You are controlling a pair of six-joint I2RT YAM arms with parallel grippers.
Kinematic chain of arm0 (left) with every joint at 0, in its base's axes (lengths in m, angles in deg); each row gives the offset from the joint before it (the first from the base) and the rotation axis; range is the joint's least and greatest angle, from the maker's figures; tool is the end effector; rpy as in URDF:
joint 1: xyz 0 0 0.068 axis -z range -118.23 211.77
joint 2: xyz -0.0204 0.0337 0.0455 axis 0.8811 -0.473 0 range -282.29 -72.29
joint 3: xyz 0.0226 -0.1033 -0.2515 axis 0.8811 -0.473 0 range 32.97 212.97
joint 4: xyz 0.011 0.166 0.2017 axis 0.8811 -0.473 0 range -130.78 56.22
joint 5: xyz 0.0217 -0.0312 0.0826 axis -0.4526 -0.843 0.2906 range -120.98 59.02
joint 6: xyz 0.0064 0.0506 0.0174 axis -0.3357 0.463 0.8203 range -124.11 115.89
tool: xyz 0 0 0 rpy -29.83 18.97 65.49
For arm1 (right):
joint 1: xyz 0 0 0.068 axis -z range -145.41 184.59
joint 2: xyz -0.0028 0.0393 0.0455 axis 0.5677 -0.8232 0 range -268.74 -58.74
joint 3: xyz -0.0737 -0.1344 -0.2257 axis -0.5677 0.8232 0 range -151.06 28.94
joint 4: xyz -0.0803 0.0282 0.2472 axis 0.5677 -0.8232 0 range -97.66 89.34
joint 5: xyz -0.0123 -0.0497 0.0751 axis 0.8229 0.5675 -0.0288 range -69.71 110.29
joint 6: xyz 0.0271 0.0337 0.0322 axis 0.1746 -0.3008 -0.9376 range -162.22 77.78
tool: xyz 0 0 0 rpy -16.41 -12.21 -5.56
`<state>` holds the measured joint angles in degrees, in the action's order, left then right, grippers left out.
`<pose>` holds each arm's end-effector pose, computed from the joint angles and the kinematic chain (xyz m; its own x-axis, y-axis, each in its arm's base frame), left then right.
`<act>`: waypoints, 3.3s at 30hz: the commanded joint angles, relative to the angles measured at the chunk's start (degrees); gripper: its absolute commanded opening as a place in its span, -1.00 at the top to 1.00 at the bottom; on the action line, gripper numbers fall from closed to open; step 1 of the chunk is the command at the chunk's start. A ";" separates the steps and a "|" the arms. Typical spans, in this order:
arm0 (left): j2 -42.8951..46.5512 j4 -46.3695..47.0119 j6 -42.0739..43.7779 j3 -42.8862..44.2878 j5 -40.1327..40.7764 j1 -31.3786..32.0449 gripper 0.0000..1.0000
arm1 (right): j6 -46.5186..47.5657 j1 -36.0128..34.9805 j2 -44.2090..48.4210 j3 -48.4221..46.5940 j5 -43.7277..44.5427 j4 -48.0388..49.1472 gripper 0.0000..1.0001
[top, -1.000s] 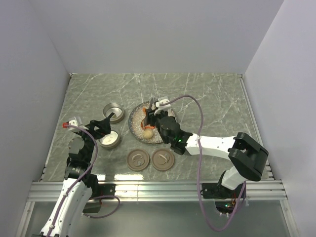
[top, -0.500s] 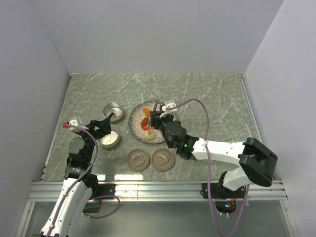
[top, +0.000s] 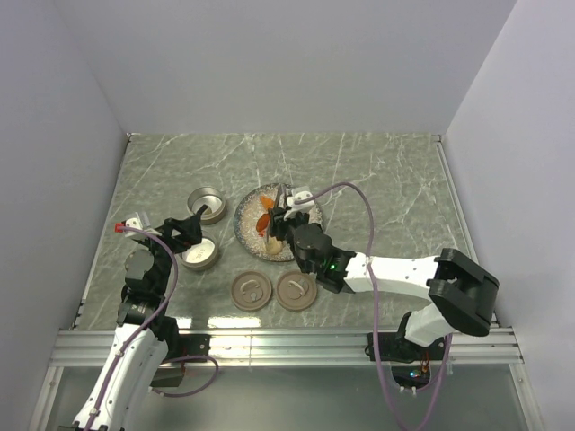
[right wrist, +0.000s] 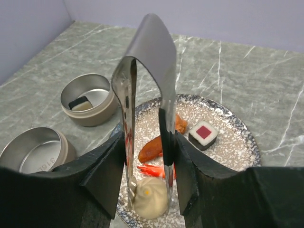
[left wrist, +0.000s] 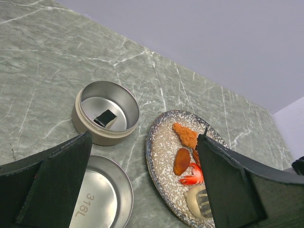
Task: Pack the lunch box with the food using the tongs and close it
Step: Pick up the food using the clamp, then place the food into the lunch box, then pick up the food using the clamp
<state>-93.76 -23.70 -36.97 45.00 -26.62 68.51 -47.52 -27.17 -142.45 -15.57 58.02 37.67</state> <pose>0.1347 -0.0131 0.2304 -0.0131 -0.5434 -0.8394 0.0410 0.8385 -0.5434 0.1710 0.2725 0.2661 -0.0448 0.0713 -0.9965 -0.4049 0.9106 0.0833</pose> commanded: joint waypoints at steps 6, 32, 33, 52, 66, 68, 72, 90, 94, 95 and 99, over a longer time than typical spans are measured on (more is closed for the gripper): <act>0.82 2.13 -0.80 0.80 -0.76 0.11 -0.99 | -2.35 -0.56 -1.90 -4.09 0.50 -3.70 0.31; 6.26 -7.44 -3.35 3.00 8.47 0.02 -0.99 | 0.82 -3.28 -6.99 -20.25 -16.80 1.13 0.59; 6.70 -7.80 -3.44 3.00 8.65 0.02 -0.99 | 0.47 -3.28 -8.22 -20.96 -17.34 1.05 0.58; 12.24 -12.99 -3.79 3.00 10.14 0.02 -0.99 | -4.28 -3.28 -19.83 -30.54 -27.36 3.60 0.59; 12.60 -12.55 -3.44 2.91 9.35 0.02 -0.99 | -3.31 -3.28 -24.14 -35.12 -26.57 3.07 -0.08; 12.33 -12.28 -3.35 2.82 9.18 0.02 -0.99 | -3.05 -3.28 -24.05 -34.77 -26.22 3.68 -0.08; 12.33 -11.85 -3.09 2.65 8.82 0.02 -0.99 | -2.79 -3.28 -22.74 -32.49 -24.73 6.14 -0.08; 9.44 -5.09 -1.94 1.24 2.51 0.02 -0.99 | 4.07 0.31 -6.04 -12.01 -6.29 8.96 -0.05; 7.85 -1.83 -1.50 0.62 -0.14 0.02 -0.99 | 1.70 4.71 -1.30 -5.25 -4.78 6.68 -0.06; 7.59 -1.39 -1.50 0.36 -0.40 0.02 -0.99 | 1.26 5.59 -0.68 -4.10 -4.60 6.41 -0.06; 7.50 0.28 -1.50 -0.25 -0.85 0.02 -0.99 | -0.41 8.93 1.52 -0.15 -4.25 5.27 -0.07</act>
<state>-86.16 -28.20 -39.42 45.22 -25.31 68.51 -46.21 -19.43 -143.67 -17.40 51.40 41.89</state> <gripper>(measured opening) 0.995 0.534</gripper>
